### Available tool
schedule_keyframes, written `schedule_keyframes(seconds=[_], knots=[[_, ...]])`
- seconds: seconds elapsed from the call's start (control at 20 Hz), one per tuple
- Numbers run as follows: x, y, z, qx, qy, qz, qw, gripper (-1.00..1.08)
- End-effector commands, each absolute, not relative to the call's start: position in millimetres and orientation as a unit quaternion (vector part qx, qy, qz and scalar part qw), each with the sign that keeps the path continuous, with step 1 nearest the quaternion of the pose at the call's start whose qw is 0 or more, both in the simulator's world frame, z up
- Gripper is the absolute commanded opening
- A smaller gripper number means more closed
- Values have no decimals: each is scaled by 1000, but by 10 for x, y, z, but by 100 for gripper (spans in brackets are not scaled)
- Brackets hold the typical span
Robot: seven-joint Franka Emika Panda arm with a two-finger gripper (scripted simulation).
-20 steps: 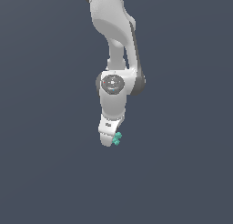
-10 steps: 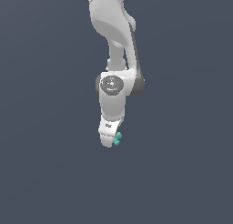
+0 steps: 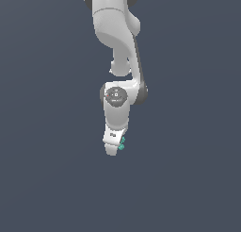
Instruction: Pick up the object and move it to a goal position.
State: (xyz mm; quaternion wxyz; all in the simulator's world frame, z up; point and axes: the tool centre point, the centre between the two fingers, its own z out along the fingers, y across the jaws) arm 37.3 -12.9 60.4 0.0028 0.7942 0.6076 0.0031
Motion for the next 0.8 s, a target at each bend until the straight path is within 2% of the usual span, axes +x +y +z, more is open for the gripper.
schedule_keyframes(seconds=[0.0,0.2,0.25,0.75], knots=[[344,-128,468,794,608,0,0,100],[356,-129,435,794,608,0,0,100],[356,-129,435,794,608,0,0,-100],[357,-130,439,794,608,0,0,-100]])
